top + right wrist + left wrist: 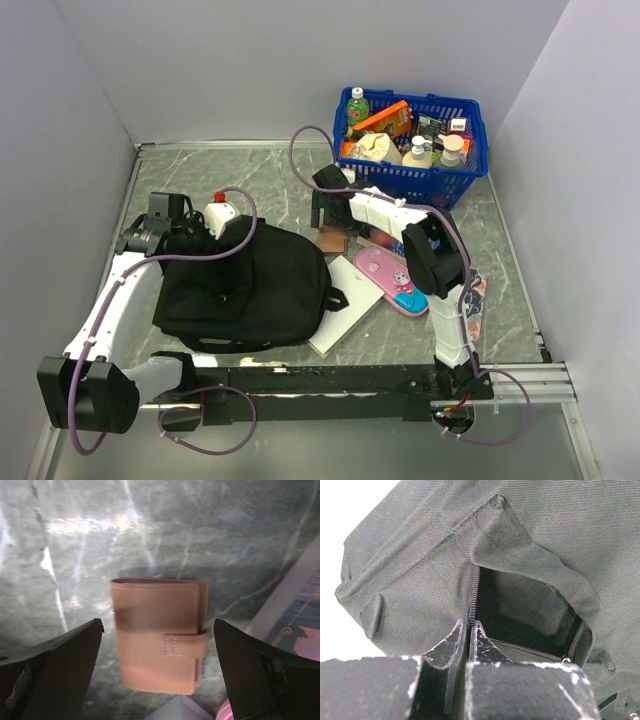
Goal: Pack the student bag
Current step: Pick up the personal item from the center of the board, then place the personal item in the student bag, then adjust the personal item in the student bag, then pick up the personal item from the student bag.
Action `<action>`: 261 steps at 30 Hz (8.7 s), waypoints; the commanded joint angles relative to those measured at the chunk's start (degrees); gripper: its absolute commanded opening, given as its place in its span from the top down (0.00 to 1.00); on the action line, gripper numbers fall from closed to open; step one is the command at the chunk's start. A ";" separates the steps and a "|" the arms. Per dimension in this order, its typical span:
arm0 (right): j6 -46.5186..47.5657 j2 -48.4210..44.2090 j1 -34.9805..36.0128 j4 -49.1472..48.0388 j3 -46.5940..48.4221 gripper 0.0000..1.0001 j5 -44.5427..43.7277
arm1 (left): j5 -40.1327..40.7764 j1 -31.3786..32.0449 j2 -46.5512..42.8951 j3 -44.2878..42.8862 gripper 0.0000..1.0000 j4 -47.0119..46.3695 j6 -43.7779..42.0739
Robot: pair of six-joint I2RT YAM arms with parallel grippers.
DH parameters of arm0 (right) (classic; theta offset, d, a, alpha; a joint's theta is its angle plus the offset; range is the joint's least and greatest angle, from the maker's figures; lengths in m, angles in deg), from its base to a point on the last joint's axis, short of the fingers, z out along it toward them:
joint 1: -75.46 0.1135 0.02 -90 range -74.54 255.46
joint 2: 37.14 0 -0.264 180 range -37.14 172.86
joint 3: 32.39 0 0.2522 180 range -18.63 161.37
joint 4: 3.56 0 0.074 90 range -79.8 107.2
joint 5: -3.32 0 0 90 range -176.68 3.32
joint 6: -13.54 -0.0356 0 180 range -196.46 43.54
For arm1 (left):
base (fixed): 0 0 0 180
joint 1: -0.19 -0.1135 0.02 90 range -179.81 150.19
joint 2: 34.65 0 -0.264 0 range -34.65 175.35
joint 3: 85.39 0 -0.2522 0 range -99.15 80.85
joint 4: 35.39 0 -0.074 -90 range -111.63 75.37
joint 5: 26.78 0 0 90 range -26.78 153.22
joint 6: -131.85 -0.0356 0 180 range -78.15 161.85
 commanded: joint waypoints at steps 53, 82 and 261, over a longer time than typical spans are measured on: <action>0.68 -15.42 1.59 -0.82 -6.29 0.28 -0.52 | -5.44 -0.16 -4.75 -1.52 0.99 -1.36 3.31; -11.62 -30.20 23.74 -17.52 -16.84 0.25 10.29 | -8.95 -0.16 -4.04 4.45 0.99 -6.98 12.37; -18.22 -31.43 19.61 -51.98 -48.05 0.58 25.14 | -13.35 -0.24 -0.17 2.52 0.99 -4.96 14.83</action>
